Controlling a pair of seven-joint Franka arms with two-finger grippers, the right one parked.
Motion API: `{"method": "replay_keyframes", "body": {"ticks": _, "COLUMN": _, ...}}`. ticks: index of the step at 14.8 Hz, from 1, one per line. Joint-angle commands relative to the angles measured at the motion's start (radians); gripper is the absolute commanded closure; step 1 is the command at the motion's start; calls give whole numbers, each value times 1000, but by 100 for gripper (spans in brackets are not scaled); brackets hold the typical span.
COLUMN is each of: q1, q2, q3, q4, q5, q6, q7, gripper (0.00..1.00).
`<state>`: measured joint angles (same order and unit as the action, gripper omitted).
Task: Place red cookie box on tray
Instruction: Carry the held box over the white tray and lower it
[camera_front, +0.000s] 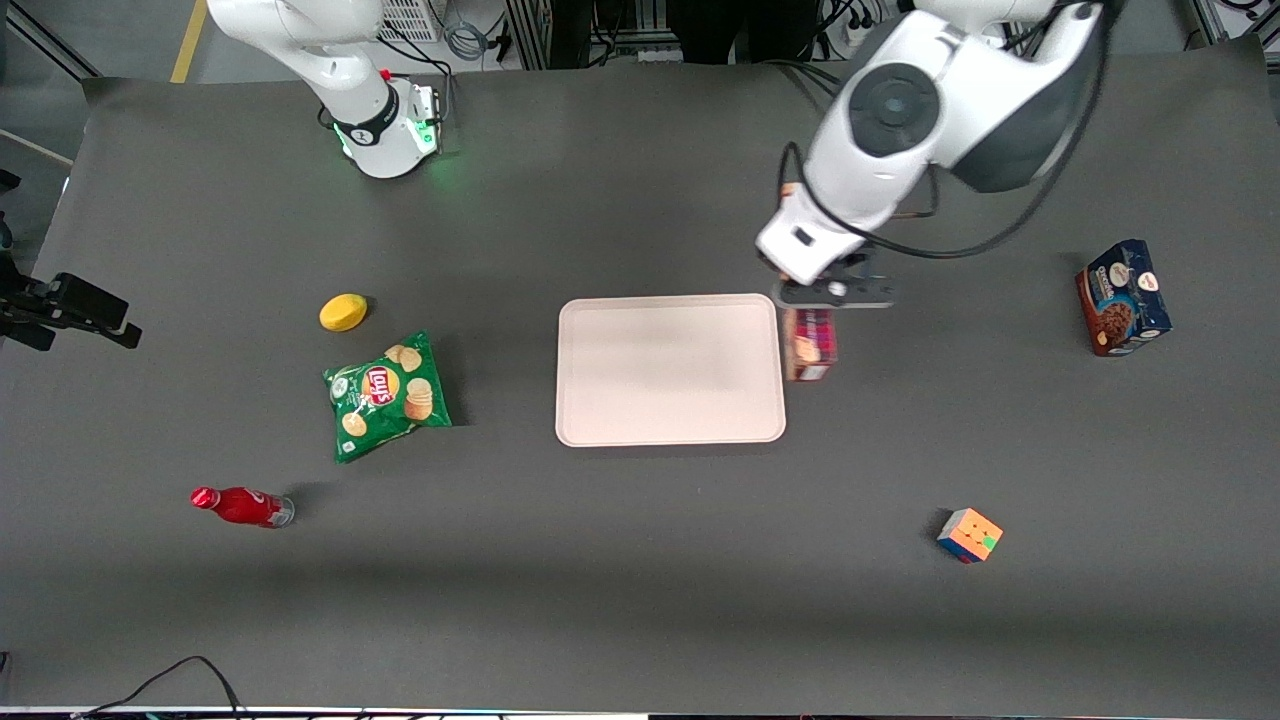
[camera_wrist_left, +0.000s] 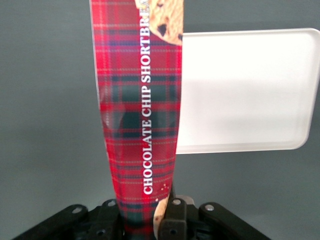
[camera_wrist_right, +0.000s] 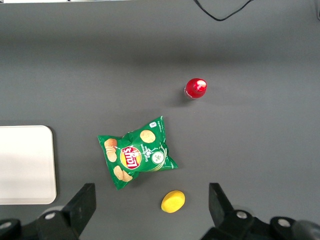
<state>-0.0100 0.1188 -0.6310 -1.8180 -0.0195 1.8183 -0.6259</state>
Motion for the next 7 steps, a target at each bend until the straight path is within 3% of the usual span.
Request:
{"method": "replay_keyframes", "body": {"ticks": 1, "q1": -21, "q2": 41, "q3": -38, "q4": -68, "q5": 22, "q6": 145, "q7": -52, "gripper": 97}}
{"method": "replay_keyframes", "body": {"ticks": 4, "q1": -21, "q2": 102, "q3": -38, "q4": -124, "q5": 59, "q6": 249, "q7": -92, "gripper": 98}}
{"method": "replay_keyframes", "body": {"ticks": 7, "q1": -22, "q2": 191, "q3": -39, "q4": -152, "q5": 186, "q6": 344, "q7": -228, "gripper": 96}}
